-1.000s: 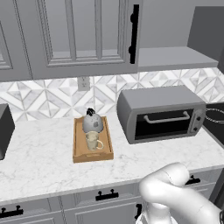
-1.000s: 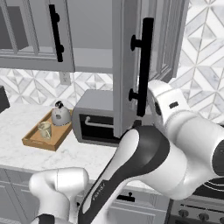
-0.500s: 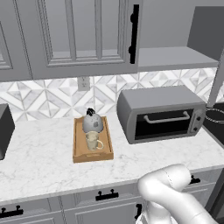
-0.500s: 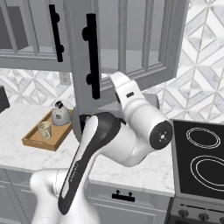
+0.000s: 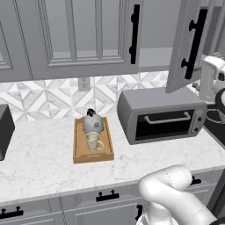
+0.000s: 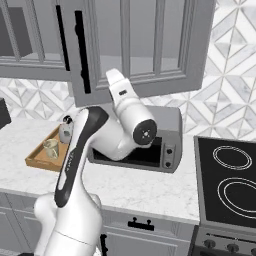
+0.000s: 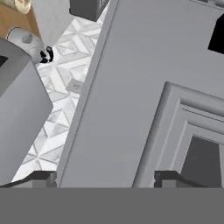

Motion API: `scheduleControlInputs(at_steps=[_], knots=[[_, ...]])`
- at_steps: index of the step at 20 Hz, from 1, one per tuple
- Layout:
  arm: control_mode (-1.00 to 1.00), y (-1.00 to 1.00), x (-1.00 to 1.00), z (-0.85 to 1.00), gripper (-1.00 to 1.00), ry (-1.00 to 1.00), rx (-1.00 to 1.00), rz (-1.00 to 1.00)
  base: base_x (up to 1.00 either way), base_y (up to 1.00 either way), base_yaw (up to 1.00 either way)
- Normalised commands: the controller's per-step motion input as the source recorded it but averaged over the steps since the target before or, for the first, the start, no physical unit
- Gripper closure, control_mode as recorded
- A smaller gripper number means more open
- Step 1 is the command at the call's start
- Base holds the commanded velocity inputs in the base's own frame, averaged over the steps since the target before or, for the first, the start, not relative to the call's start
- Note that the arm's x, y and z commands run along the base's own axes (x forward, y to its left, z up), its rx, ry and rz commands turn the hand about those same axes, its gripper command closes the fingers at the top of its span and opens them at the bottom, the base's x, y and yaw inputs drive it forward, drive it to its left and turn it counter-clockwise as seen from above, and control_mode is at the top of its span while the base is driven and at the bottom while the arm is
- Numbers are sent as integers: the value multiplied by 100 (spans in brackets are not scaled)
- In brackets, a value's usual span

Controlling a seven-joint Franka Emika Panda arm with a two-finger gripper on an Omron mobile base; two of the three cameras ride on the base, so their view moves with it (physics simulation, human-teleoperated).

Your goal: Pick the kettle from the counter and place it on the tray. Then pick the mug from the cabinet and place it on the tray. Then close the cabinet doors.

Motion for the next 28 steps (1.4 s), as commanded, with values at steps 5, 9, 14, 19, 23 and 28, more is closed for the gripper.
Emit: scheduleControlInputs(at_steps=[5, 9, 14, 19, 23, 28], knots=[[-100, 47, 100, 11, -100, 3, 3, -1, 0, 0, 0], [-100, 37, 100, 10, -100, 11, 6, -1, 0, 0, 0], [-100, 16, 76, 12, -100, 29, 7, -11, 0, 0, 0], [-100, 3, 50, 12, -100, 38, 4, -22, 0, 0, 0], [-100, 0, 19, 1, -100, 25, 1, -23, 0, 0, 0], [-100, -4, 7, 0, -100, 21, 0, -20, 0, 0, 0]])
